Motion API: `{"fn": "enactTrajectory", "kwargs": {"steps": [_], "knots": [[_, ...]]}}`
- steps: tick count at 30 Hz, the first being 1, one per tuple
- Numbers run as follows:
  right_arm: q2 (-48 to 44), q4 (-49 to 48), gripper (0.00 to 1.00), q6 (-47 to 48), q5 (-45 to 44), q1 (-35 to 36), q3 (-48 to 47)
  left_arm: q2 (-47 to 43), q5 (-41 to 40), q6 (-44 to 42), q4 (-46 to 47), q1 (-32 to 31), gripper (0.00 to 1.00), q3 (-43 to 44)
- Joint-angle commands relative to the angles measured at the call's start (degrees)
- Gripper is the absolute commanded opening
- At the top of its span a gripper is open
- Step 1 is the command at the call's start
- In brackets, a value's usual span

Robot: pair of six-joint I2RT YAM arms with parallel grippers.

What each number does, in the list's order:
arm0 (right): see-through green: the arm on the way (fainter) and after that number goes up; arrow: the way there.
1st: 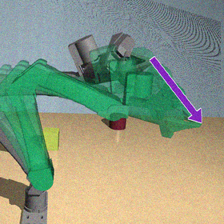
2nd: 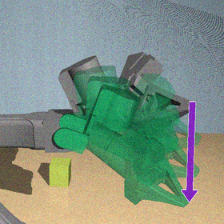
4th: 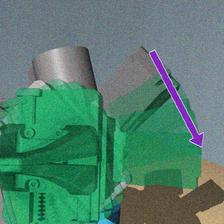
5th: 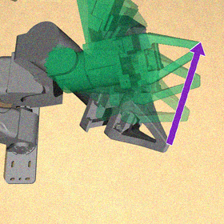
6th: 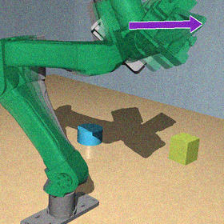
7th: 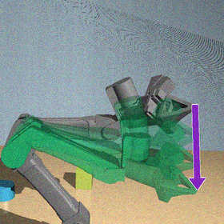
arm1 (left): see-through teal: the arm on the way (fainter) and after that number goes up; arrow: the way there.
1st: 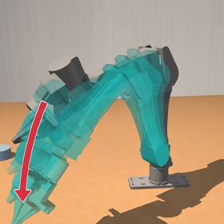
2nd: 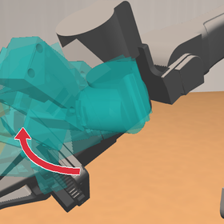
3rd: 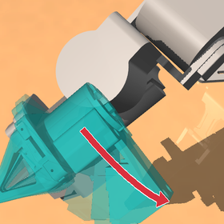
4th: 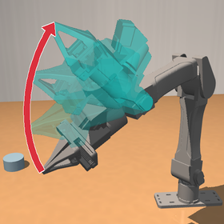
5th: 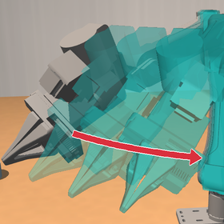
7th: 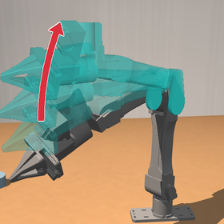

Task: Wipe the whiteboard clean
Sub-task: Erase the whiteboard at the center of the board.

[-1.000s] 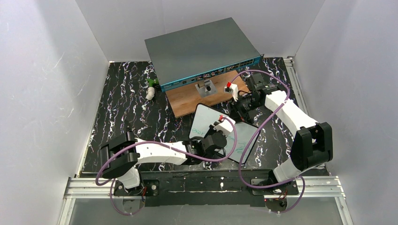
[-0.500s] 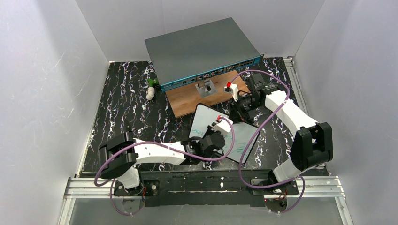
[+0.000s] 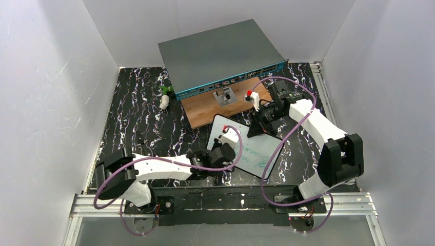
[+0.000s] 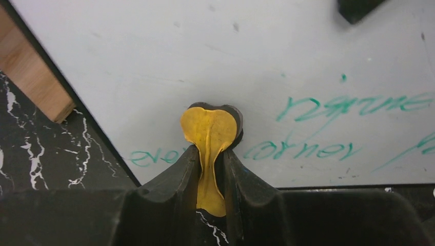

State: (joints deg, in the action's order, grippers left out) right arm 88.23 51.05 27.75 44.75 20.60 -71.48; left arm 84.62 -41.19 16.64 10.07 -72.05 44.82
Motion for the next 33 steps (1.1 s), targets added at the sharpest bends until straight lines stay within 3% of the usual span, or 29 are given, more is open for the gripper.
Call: {"fn": "enactTrajectory", "kwargs": {"steps": [1,9,18,23,33], "knots": [[-0.2,1.0,0.01,3.9,-1.5,0.9,-0.4,-4.0,2.3,0.4,-0.5,1.8,0.00,-0.3],[-0.2,1.0,0.01,3.9,-1.5,0.8,-0.4,5.0,6.3,-1.9,0.5,-1.7,0.00,5.6],[-0.3,1.1,0.01,3.8,-1.4,0.8,-0.4,11.7,3.3,-3.9,-1.1,-6.9,0.00,12.4],[-0.5,1.1,0.01,3.9,-1.4,0.8,-0.4,10.1,-1.8,-5.9,-1.6,-5.9,0.00,13.4],[-0.7,1.1,0.01,3.8,-1.6,0.8,-0.5,5.1,0.8,-5.0,-3.2,1.2,0.00,13.8]]}}
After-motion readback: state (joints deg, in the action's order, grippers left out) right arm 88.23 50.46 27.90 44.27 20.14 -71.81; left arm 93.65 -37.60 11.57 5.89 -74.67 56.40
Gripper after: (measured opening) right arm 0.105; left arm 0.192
